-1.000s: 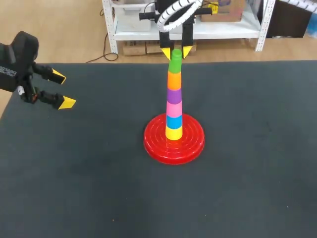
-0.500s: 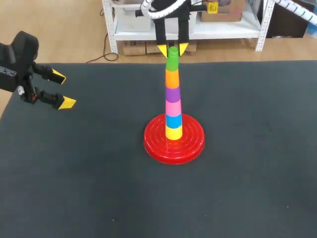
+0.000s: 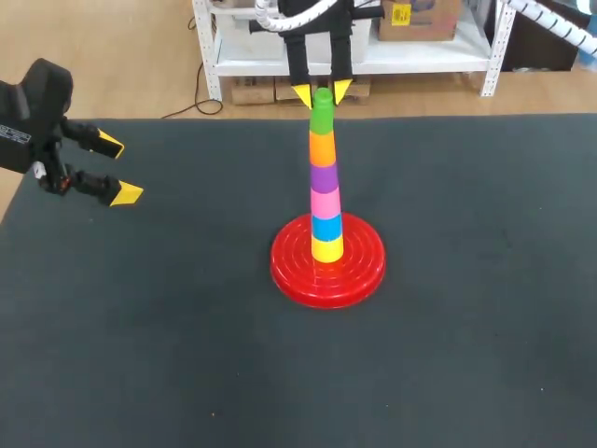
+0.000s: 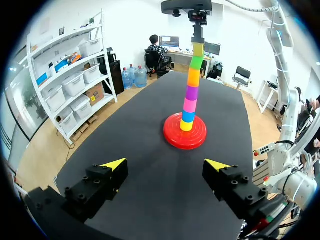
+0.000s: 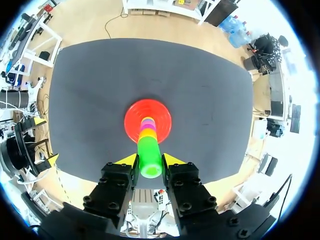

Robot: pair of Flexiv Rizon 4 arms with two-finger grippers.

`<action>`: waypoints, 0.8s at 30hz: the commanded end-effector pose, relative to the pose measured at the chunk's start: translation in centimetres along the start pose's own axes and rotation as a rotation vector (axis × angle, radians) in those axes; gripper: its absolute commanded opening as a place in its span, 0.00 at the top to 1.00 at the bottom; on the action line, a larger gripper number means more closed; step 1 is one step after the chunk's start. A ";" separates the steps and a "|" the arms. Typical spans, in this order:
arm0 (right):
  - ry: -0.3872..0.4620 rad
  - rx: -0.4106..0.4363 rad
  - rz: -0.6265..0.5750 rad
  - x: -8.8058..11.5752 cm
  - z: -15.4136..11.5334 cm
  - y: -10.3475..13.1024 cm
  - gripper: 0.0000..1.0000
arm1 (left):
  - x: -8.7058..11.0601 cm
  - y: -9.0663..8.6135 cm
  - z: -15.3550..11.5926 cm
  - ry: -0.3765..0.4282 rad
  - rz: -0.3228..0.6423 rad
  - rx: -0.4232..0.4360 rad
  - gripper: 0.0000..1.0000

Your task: Pick up and stack the cylinders on the red base in this order: pink,purple,orange,green

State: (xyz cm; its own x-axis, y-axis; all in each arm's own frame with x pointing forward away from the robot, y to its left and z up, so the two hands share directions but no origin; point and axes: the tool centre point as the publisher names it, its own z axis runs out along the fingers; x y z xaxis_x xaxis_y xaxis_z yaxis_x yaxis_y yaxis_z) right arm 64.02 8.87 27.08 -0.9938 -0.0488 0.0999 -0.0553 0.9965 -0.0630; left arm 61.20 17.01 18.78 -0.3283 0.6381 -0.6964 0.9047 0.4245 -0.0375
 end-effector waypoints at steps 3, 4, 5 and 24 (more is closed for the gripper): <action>-0.007 -0.010 0.002 0.5 0.3 -0.3 1.00 | 0.1 0.1 0.1 -0.001 0.001 0.001 0.00; -0.003 -0.012 0.006 0.5 0.4 -0.4 1.00 | 0.1 0.1 0.1 -0.001 0.001 0.001 0.00; -0.003 -0.012 0.007 0.5 0.5 -0.4 1.00 | 0.1 0.1 0.1 -0.001 0.001 0.001 0.00; -0.042 -0.008 0.010 0.9 0.3 -0.8 1.00 | 0.1 0.1 0.1 -0.001 0.001 0.001 0.00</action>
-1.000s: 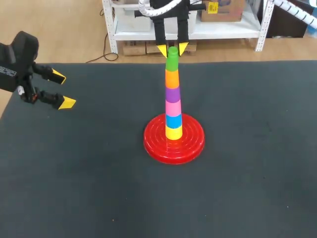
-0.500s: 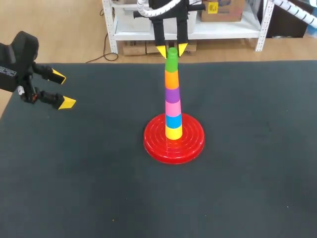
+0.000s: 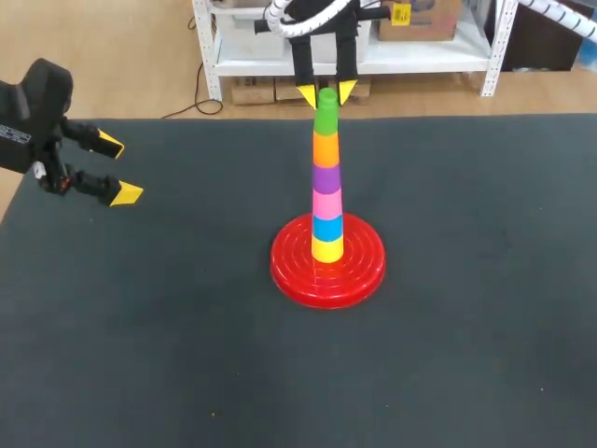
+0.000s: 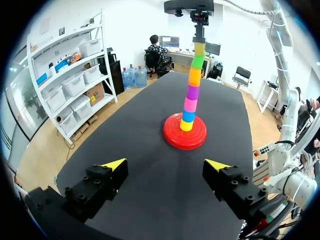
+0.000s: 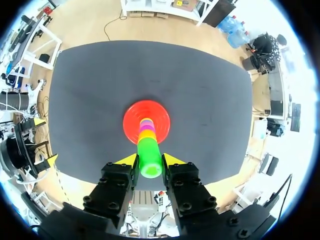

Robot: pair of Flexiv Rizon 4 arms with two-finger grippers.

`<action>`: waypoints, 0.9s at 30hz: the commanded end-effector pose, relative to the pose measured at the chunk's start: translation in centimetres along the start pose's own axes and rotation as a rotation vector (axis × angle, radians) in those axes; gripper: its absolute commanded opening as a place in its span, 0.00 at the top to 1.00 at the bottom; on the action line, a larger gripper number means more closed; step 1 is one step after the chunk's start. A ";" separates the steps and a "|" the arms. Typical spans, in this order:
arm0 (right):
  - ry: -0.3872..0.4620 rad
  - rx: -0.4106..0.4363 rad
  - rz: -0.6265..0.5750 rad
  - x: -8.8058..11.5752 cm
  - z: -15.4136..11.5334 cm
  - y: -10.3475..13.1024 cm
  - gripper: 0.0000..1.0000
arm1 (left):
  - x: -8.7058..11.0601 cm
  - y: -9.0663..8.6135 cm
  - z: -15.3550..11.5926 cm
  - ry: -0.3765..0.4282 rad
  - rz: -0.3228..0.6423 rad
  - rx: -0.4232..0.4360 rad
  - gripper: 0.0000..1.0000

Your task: Pick up and stack the cylinders on the red base in this order: pink,purple,orange,green

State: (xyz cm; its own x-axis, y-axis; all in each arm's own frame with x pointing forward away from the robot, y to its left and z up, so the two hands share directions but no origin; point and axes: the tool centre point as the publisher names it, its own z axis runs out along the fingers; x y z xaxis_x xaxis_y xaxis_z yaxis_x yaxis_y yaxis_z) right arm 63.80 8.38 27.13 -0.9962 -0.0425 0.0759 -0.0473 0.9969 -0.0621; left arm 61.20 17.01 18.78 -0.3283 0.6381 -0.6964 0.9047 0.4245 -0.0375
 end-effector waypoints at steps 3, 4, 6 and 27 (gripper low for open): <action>-0.018 -0.007 0.002 0.6 0.2 -0.3 0.99 | 0.1 0.1 0.1 -0.001 0.001 0.001 0.00; -0.018 -0.007 0.002 0.6 0.2 -0.3 0.99 | 0.1 0.1 0.1 -0.001 0.001 0.001 0.00; -0.018 -0.007 0.002 0.6 0.2 -0.3 0.99 | 0.1 0.1 0.1 -0.001 0.001 0.001 0.00; -0.018 -0.007 0.002 0.6 0.2 -0.3 1.00 | 0.1 0.1 0.1 -0.001 0.001 0.001 0.00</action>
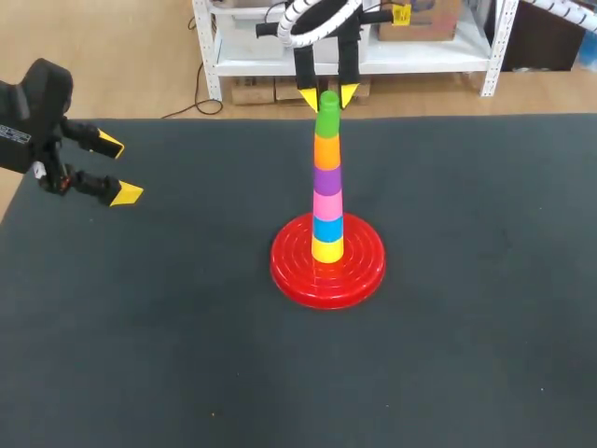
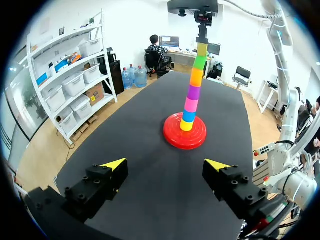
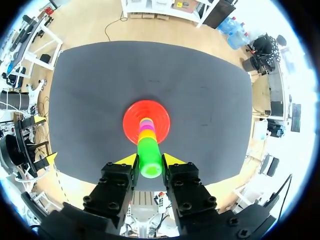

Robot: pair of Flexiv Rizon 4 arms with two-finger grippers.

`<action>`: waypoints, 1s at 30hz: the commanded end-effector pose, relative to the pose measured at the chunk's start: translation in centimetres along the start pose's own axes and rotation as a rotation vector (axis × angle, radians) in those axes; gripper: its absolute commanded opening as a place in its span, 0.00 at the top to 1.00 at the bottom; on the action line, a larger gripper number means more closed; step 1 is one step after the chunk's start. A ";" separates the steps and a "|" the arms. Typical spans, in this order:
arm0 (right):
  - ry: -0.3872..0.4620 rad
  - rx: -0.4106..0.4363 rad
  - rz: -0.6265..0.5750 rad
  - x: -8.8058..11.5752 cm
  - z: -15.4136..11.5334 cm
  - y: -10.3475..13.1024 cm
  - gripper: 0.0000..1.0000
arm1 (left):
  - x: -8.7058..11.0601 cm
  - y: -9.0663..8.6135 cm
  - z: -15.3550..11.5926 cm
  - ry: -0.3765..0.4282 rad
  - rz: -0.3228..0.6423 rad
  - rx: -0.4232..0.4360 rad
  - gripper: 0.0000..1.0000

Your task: Pick up and stack the cylinders on the red base in this order: pink,purple,orange,green

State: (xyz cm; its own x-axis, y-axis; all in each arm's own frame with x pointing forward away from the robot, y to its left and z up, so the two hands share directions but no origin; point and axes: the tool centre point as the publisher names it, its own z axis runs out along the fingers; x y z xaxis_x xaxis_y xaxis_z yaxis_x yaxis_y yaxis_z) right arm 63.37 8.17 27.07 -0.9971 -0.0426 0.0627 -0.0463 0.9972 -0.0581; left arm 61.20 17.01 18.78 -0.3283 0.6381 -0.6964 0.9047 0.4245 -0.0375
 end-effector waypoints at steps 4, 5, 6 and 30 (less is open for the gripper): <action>0.028 -0.001 0.000 -0.1 0.2 0.0 1.00 | 0.1 0.1 0.1 -0.001 0.001 0.001 0.00; 0.039 0.008 0.001 -0.2 0.3 0.0 1.00 | 0.1 0.1 0.1 -0.001 0.001 0.001 0.00; 0.052 0.013 0.000 -0.2 0.3 0.1 1.00 | 0.1 0.1 0.1 -0.001 0.001 0.001 0.00; 0.245 -0.032 0.038 -1.9 0.4 -0.6 1.00 | 0.1 0.1 0.1 -0.001 0.001 0.001 0.00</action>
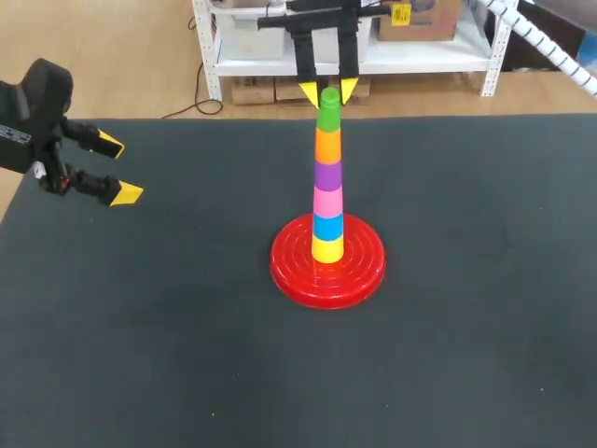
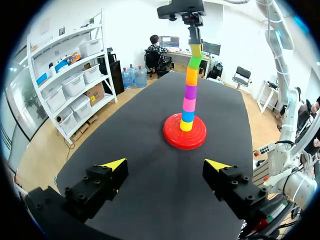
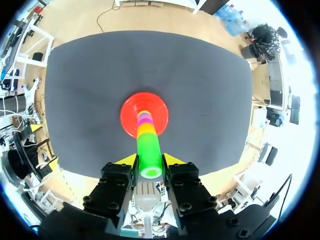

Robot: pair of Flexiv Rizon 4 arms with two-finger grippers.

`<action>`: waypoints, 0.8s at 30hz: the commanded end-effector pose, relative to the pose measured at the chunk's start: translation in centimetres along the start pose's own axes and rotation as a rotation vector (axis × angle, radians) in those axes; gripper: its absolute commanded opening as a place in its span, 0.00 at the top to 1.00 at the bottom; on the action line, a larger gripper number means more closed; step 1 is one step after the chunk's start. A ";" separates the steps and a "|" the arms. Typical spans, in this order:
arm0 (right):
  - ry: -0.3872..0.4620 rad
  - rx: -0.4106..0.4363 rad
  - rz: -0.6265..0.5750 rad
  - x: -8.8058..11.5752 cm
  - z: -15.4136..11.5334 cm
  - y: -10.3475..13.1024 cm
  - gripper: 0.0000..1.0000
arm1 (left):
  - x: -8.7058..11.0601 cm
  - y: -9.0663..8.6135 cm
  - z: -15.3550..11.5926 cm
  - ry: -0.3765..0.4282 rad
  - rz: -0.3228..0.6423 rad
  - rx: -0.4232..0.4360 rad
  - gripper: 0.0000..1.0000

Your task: Pick up and stack the cylinders on the red base in this order: pink,purple,orange,green

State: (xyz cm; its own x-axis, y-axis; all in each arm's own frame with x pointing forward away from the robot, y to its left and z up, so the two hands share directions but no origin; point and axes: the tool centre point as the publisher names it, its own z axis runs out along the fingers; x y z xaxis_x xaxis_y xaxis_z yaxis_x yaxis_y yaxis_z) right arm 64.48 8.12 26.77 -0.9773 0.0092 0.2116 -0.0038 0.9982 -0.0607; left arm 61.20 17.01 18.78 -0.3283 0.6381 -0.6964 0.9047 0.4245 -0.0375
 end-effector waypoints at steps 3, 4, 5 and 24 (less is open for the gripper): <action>0.093 -0.027 -0.015 -0.5 -0.3 -0.5 1.00 | 0.1 0.1 0.1 -0.001 0.001 0.001 0.00; 0.091 -0.026 -0.020 -0.3 -0.5 -0.4 1.00 | 0.1 0.1 0.1 -0.001 0.001 0.001 0.00; 0.083 -0.020 -0.027 -0.1 -0.7 -0.3 1.00 | 0.1 0.1 0.1 -0.001 0.001 0.001 0.00; 0.094 0.056 -0.027 -0.4 -0.2 0.2 1.00 | 0.1 0.1 0.1 -0.001 0.001 0.001 0.00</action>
State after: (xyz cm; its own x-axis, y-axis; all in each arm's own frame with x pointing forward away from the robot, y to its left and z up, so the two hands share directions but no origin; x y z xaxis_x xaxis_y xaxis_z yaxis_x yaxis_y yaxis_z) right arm 63.73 7.77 26.95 -0.9627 -0.0137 0.2701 -0.0413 0.9944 -0.0968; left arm 61.20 17.01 18.78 -0.3283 0.6381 -0.6964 0.9047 0.4245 -0.0375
